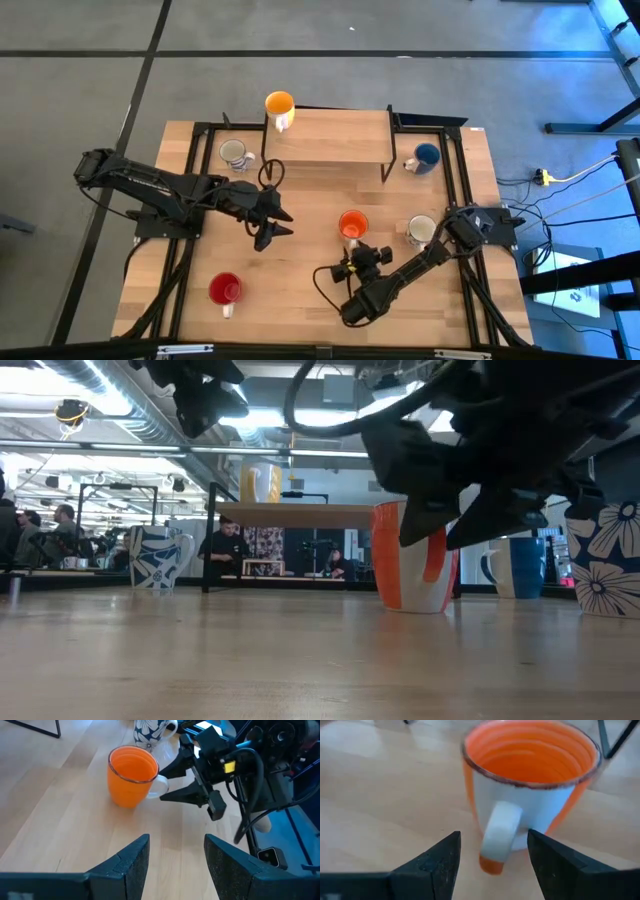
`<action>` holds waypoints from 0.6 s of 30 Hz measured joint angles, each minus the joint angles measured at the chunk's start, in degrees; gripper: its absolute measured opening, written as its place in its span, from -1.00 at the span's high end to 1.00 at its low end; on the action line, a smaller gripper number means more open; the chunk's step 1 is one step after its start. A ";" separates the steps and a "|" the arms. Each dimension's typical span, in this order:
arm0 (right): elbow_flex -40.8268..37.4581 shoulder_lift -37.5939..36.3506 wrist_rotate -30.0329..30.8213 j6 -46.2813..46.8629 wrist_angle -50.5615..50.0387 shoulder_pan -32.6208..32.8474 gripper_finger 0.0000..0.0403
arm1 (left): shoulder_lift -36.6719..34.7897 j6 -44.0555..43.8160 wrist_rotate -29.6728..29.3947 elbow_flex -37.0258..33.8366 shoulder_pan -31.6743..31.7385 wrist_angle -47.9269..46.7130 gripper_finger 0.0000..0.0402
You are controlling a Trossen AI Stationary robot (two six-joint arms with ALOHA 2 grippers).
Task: Place coffee mugs
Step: Put the orange mug on the shelf
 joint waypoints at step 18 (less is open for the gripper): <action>0.00 -0.25 -1.01 -1.70 -0.79 -0.16 0.83 | -0.02 0.05 -0.01 0.00 0.04 -1.08 0.09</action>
